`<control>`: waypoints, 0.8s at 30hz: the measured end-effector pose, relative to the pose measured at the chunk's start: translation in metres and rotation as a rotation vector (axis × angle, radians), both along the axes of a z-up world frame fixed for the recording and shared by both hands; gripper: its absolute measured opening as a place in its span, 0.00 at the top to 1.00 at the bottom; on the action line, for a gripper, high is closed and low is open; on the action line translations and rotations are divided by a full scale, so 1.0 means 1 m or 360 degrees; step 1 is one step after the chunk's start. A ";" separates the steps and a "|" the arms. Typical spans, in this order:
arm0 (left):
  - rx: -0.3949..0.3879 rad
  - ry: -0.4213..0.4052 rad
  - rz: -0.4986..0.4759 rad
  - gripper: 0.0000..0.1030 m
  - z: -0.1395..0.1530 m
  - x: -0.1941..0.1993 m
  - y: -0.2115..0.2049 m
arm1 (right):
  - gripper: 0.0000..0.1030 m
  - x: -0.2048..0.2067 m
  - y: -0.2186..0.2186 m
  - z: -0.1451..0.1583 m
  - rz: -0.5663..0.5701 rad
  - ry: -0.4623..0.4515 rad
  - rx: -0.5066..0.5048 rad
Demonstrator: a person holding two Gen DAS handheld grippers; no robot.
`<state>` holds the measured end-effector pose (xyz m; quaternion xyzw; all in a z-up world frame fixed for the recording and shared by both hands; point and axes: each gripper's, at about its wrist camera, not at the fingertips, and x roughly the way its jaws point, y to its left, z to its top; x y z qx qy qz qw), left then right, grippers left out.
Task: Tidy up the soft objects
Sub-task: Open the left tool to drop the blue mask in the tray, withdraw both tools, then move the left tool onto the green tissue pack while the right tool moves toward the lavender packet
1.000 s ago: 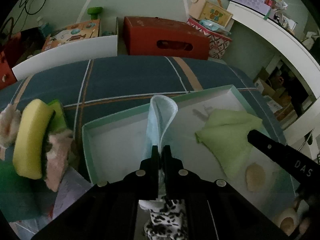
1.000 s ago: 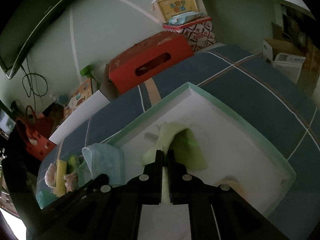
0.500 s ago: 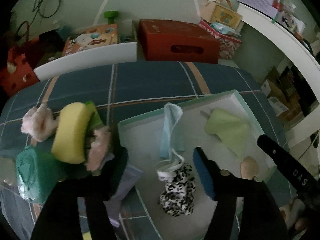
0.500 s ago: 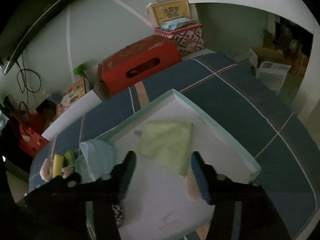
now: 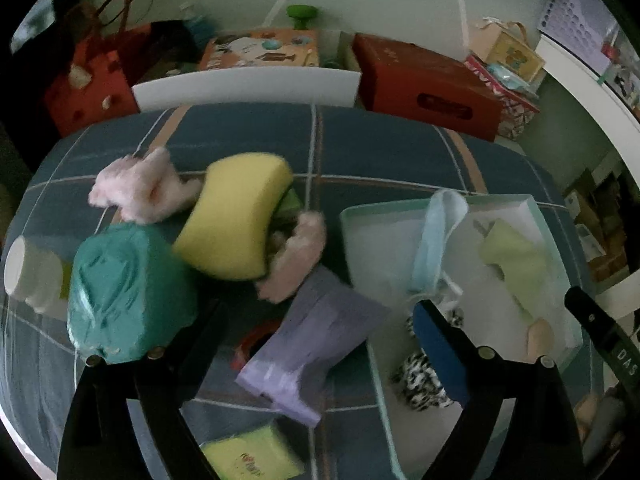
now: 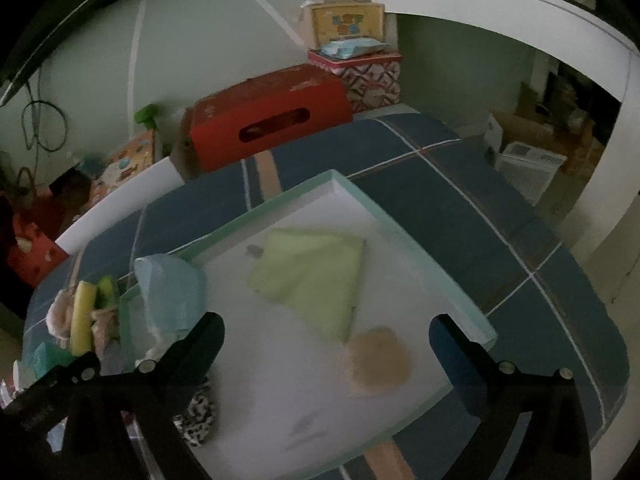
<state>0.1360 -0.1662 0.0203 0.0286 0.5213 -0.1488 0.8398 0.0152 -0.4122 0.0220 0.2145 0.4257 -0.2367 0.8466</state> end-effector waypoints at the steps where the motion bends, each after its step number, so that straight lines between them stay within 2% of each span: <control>1: -0.0002 0.0002 0.0006 0.09 0.000 -0.002 0.003 | 0.00 -0.001 0.002 0.000 0.0010 -0.0011 0.0013; 9: -0.0076 0.0003 0.0037 0.09 0.002 -0.019 0.029 | 0.00 -0.006 0.028 0.005 0.0080 -0.0109 0.0052; 18: -0.0098 0.0063 0.0090 0.09 -0.015 -0.040 0.063 | 0.00 -0.002 0.077 -0.004 0.0289 -0.0078 0.0225; 24: -0.0095 0.0139 0.0096 0.09 -0.028 -0.049 0.079 | 0.00 -0.007 0.105 -0.006 0.0380 -0.0057 0.0251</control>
